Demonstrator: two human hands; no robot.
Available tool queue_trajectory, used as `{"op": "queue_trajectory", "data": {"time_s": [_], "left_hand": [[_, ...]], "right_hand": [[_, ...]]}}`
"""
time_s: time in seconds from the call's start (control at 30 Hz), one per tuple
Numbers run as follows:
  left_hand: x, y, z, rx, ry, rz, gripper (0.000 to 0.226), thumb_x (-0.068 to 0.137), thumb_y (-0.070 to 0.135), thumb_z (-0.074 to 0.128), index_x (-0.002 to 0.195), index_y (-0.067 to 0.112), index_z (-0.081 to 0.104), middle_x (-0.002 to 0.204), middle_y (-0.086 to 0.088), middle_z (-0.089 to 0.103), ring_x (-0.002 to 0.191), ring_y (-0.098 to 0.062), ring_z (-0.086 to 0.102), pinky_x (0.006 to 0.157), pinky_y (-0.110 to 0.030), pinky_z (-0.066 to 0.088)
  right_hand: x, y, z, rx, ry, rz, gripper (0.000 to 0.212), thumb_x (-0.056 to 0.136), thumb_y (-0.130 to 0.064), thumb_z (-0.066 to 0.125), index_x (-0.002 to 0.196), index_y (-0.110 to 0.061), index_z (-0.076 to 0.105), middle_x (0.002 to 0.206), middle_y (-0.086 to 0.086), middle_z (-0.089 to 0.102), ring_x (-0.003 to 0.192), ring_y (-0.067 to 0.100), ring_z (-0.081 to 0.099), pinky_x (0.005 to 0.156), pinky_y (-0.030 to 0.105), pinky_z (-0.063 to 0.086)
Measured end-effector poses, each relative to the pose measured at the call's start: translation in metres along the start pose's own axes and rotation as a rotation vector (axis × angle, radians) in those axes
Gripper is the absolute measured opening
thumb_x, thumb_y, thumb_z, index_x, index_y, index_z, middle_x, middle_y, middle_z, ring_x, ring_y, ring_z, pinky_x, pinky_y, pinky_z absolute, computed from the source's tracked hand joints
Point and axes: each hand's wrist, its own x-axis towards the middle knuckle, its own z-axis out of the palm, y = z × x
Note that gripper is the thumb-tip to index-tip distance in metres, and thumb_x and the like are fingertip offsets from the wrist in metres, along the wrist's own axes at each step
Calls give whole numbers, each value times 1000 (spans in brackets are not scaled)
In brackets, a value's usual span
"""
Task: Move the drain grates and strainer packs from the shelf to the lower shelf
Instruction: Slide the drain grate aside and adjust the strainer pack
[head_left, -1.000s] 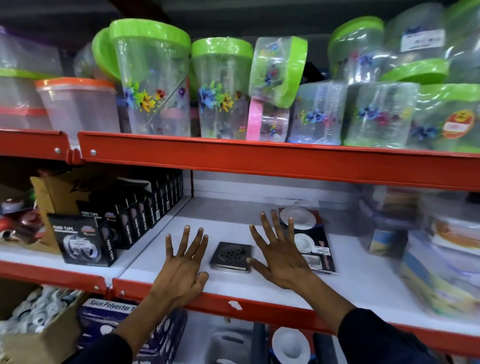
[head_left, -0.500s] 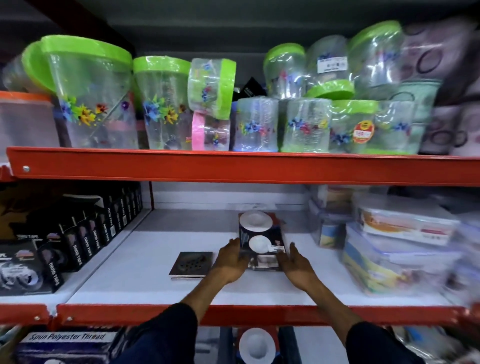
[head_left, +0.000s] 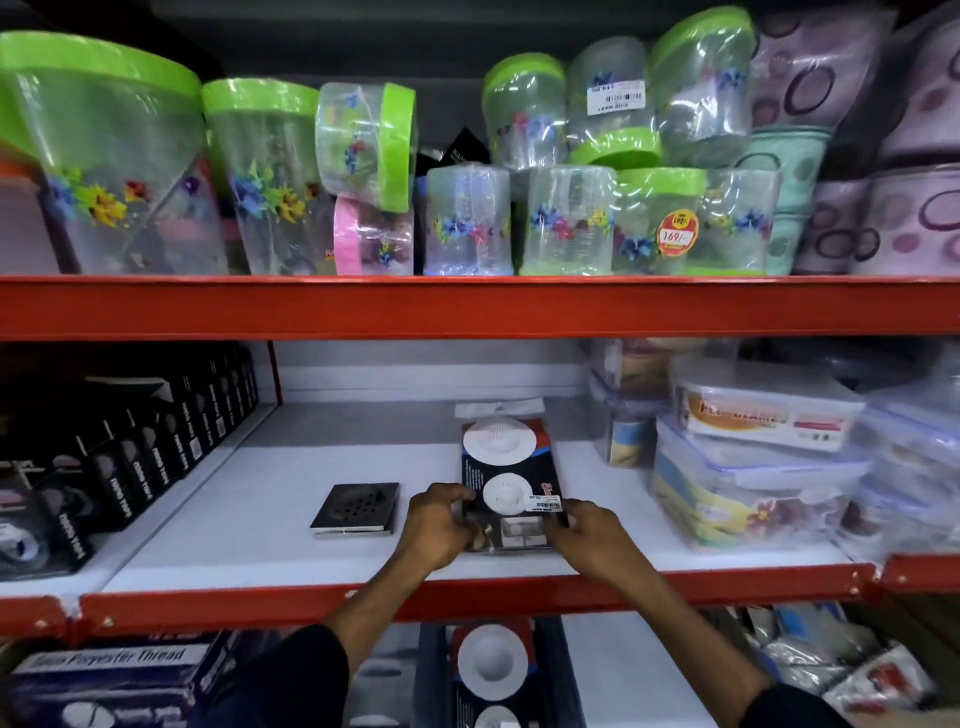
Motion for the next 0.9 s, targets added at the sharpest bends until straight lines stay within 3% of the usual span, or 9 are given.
{"op": "queue_trajectory", "data": {"time_s": [0.17, 0.23, 0.3, 0.33, 0.43, 0.5, 0.7, 0.8, 0.9], "left_hand": [[-26, 3, -3, 50, -42, 61, 46, 80, 14, 76, 125, 16, 67, 128, -3, 70, 111, -19, 68, 97, -22, 51], [-35, 5, -7, 62, -62, 73, 45, 83, 18, 73, 127, 15, 66, 124, -5, 72, 112, -21, 68, 97, -23, 51], [-43, 3, -14, 99, -23, 153, 40, 87, 24, 69, 126, 17, 66, 129, -4, 69, 119, -21, 65, 94, -15, 45], [-47, 0, -18, 137, 23, 209, 40, 89, 28, 67, 128, 19, 64, 138, -3, 63, 126, -20, 60, 101, -17, 43], [-56, -20, -41, 316, 201, 302, 49, 95, 45, 52, 141, 28, 52, 161, -2, 33, 145, -21, 38, 117, -47, 38], [-59, -39, -61, 412, 319, 361, 53, 97, 49, 41, 144, 25, 47, 163, -3, 28, 151, -22, 28, 119, -54, 33], [-62, -105, -113, 639, 369, 287, 65, 98, 50, 23, 156, 20, 24, 167, -4, 5, 156, -24, -6, 124, -60, 7], [-58, -131, -130, 681, 316, 200, 68, 97, 53, 15, 157, 21, 14, 167, -3, -2, 154, -24, -16, 123, -64, 2], [-53, -150, -139, 653, 280, 140, 70, 96, 55, 12, 158, 23, 9, 167, -1, -6, 152, -21, -24, 122, -64, -4]], "right_hand": [[-25, -3, -2, -141, -25, -14, 24, 89, -24, 59, 68, -16, 52, 67, -2, 58, 61, 10, 53, 49, 16, 36], [-32, -9, -1, -200, -38, -10, 14, 90, -27, 58, 84, -14, 58, 88, 7, 67, 80, 21, 61, 65, 26, 47], [-36, -14, 2, -297, -33, -20, 34, 91, -34, 56, 118, -14, 57, 116, 13, 63, 108, 32, 59, 90, 37, 51], [-37, -16, 5, -343, -9, -37, 47, 91, -37, 55, 133, -16, 50, 128, 14, 57, 119, 35, 53, 100, 41, 49], [-35, -31, 14, -396, 111, -204, 67, 93, -42, 54, 152, -19, 32, 157, 11, 36, 140, 34, 38, 116, 43, 37], [-29, -43, 23, -406, 117, -321, 70, 96, -44, 51, 156, -21, 25, 165, 9, 24, 149, 33, 27, 122, 43, 27], [17, -98, 68, -428, -107, -599, 72, 98, -46, 52, 157, -19, 23, 166, 5, 23, 154, 25, 18, 125, 40, 18], [48, -126, 95, -480, -323, -596, 80, 96, -48, 56, 159, -17, 16, 168, 6, 16, 155, 24, 11, 125, 35, 10], [77, -145, 115, -529, -435, -536, 91, 89, -53, 64, 158, -14, 18, 166, 9, 22, 152, 28, 19, 125, 38, 19]]}}
